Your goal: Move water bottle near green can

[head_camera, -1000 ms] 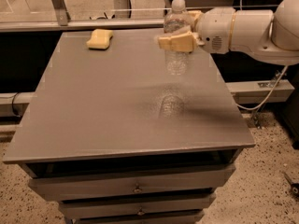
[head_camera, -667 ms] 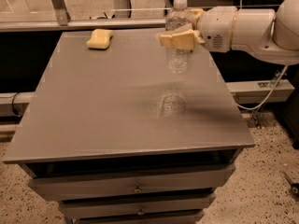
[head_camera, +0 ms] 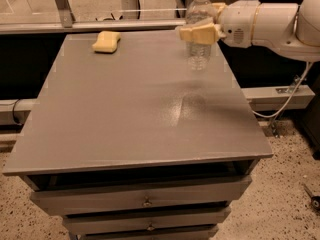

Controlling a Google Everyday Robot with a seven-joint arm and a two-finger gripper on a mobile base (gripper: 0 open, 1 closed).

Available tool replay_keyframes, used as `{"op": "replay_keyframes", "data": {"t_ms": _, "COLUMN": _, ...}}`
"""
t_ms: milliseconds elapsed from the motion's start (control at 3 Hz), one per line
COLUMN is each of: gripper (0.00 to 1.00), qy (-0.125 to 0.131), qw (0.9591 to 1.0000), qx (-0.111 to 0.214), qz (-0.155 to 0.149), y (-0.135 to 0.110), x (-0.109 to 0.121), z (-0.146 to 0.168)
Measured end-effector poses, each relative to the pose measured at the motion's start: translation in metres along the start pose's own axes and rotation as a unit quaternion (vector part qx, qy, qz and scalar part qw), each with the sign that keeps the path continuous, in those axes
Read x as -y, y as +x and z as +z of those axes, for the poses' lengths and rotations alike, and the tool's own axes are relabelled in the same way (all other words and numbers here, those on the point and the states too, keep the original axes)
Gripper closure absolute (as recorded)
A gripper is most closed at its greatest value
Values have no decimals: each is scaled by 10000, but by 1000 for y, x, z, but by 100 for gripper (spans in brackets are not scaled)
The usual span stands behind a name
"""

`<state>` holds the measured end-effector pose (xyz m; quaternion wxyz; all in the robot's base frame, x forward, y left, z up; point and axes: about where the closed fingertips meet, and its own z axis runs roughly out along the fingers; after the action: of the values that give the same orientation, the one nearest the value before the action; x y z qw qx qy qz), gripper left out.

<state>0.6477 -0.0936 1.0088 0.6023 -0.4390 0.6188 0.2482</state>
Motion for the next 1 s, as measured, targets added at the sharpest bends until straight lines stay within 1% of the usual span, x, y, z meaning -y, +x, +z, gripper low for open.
{"op": "replay_keyframes", "data": {"t_ms": 333, "gripper": 100, "qy": 489, "qw": 9986, "qx": -56, "qz": 173, "y": 19, "x": 62, "z": 0}}
{"op": "replay_keyframes", "data": {"t_ms": 667, "gripper": 100, "qy": 1006, "qw": 9941, "qx": -209, "qz": 351, "y": 42, "x": 112, "z": 0}}
{"op": "replay_keyframes", "data": {"t_ms": 1000, "gripper": 100, "qy": 1317, "qw": 9894, "qx": -325, "qz": 522, "y": 61, "x": 127, "z": -5}}
